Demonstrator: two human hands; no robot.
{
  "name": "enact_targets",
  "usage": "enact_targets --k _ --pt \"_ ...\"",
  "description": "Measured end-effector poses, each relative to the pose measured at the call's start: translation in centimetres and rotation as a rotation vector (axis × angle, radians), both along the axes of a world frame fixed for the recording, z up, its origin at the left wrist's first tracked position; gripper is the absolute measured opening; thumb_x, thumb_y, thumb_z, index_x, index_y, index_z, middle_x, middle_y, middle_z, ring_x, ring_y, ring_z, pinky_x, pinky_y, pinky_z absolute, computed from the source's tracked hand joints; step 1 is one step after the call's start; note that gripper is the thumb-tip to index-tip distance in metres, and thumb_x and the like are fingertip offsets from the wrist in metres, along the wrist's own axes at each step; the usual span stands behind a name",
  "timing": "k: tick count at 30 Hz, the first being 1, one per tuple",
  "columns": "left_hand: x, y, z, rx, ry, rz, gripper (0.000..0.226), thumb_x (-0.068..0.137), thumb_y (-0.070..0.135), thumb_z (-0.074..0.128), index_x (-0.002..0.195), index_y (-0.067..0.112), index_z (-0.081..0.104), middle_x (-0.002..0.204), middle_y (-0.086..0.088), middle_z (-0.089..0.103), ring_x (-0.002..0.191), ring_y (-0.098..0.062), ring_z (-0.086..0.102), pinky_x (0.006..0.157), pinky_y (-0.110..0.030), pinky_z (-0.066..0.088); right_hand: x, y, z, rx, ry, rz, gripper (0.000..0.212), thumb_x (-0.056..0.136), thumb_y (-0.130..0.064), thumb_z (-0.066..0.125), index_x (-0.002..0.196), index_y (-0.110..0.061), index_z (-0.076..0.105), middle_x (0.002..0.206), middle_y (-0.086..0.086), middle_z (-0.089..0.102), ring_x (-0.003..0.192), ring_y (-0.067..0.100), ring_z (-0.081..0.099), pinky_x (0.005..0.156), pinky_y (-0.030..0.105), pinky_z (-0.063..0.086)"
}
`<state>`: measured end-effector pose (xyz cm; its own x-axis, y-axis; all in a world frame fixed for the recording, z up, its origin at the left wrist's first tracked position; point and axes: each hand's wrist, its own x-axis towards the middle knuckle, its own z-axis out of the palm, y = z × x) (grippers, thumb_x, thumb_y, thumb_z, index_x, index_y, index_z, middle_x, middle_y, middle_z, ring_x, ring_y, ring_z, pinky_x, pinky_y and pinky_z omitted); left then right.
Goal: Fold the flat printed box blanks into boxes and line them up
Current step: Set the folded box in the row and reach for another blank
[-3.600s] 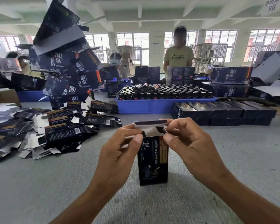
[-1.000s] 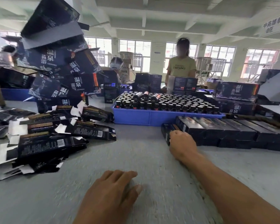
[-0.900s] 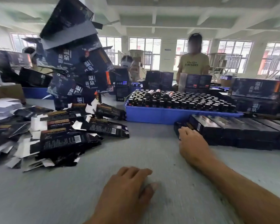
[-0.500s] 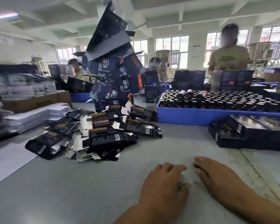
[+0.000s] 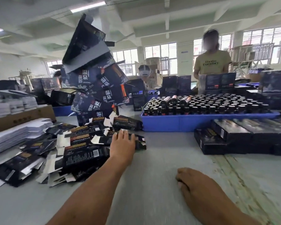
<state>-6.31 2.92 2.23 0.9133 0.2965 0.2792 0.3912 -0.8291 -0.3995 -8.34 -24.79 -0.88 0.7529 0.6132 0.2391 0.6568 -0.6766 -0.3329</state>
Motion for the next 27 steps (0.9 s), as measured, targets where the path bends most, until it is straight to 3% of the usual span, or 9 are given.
enact_targets --k 3,10,14,16,18,20,22,24,27 --pt "1.1 0.4 -0.2 0.073 0.050 0.014 0.075 0.101 0.017 0.051 0.159 0.011 0.005 0.165 -0.021 0.009 0.154 -0.037 0.003 0.122 -0.053 0.007 -0.2 0.1 0.1 -0.002 0.010 0.009 0.042 0.107 -0.032 0.035 0.148 -0.033 0.045 0.159 -0.018 0.031 0.144 0.003 0.031 0.118 0.020 0.024" --pt "-1.0 -2.3 -0.3 0.153 -0.024 -0.190 0.050 0.100 0.019 0.050 0.148 0.013 0.038 0.148 -0.016 0.049 0.144 -0.034 0.034 0.119 -0.051 0.023 -0.9 0.0 0.6 0.036 -0.019 0.015 0.037 0.105 -0.025 0.038 0.137 -0.028 0.056 0.147 -0.014 0.047 0.135 0.005 0.043 0.112 0.020 0.033" --pt "-5.5 -5.8 1.0 -0.024 -0.174 -0.396 0.062 0.090 0.017 0.069 0.147 0.019 0.046 0.146 -0.005 0.054 0.136 -0.025 0.049 0.112 -0.044 0.038 -1.1 -0.3 0.9 0.125 0.010 -0.003 0.022 0.101 -0.019 0.044 0.099 -0.026 0.065 0.102 -0.014 0.061 0.094 0.003 0.058 0.079 0.011 0.043" --pt "-8.2 -7.4 1.9 -0.045 -0.275 -0.528 0.063 0.072 0.017 0.084 0.131 0.019 0.064 0.127 -0.003 0.069 0.116 -0.023 0.066 0.094 -0.041 0.054 -1.1 -0.7 1.1 0.264 0.068 -0.047 0.021 0.101 -0.023 0.050 0.096 -0.027 0.071 0.091 -0.015 0.066 0.081 -0.001 0.058 0.069 0.008 0.040" --pt "-10.6 -8.9 2.3 -0.031 -0.370 -0.647 0.055 0.067 0.012 0.084 0.120 0.018 0.071 0.114 -0.003 0.074 0.104 -0.023 0.071 0.082 -0.038 0.058 -1.3 -1.2 1.7 0.426 0.175 -0.106 0.021 0.101 -0.027 0.056 0.092 -0.024 0.075 0.086 -0.015 0.072 0.079 -0.002 0.062 0.066 0.006 0.041" --pt "-12.8 -10.0 2.6 0.000 -0.433 -0.706 0.043 0.079 0.012 0.065 0.121 0.017 0.072 0.115 -0.004 0.073 0.104 -0.024 0.070 0.080 -0.038 0.058 -1.8 -1.7 2.8 0.663 0.363 -0.174 0.030 0.101 -0.036 0.056 0.086 -0.021 0.077 0.082 -0.013 0.076 0.080 0.003 0.069 0.063 0.005 0.042" --pt "-14.5 -10.6 2.7 0.035 -0.440 -0.710 0.047 0.083 0.014 0.046 0.122 0.016 0.071 0.117 -0.004 0.073 0.104 -0.025 0.069 0.080 -0.038 0.058 -2.6 -2.3 3.9 0.945 0.670 -0.215 0.044 0.100 -0.049 0.052 0.089 -0.015 0.078 0.085 -0.003 0.079 0.082 0.012 0.075 0.074 0.021 0.052" --pt "-16.0 -11.3 2.5 0.028 -0.426 -0.724 0.048 0.082 0.015 0.043 0.121 0.017 0.071 0.116 -0.004 0.072 0.103 -0.025 0.069 0.079 -0.037 0.057 -3.8 -2.9 4.3 1.071 0.935 -0.200 0.049 0.097 -0.054 0.055 0.098 -0.010 0.077 0.094 0.010 0.078 0.082 0.023 0.076 0.072 0.034 0.056" --pt "-17.6 -12.7 1.4 -0.028 -0.400 -0.834 0.040 0.081 0.021 0.054 0.116 0.021 0.073 0.115 -0.002 0.072 0.102 -0.024 0.068 0.080 -0.036 0.056 -5.8 -3.8 4.4 1.040 0.922 -0.206 0.018 0.097 -0.019 0.063 0.102 -0.008 0.076 0.091 0.016 0.077 0.073 0.028 0.074 0.059 0.035 0.058"
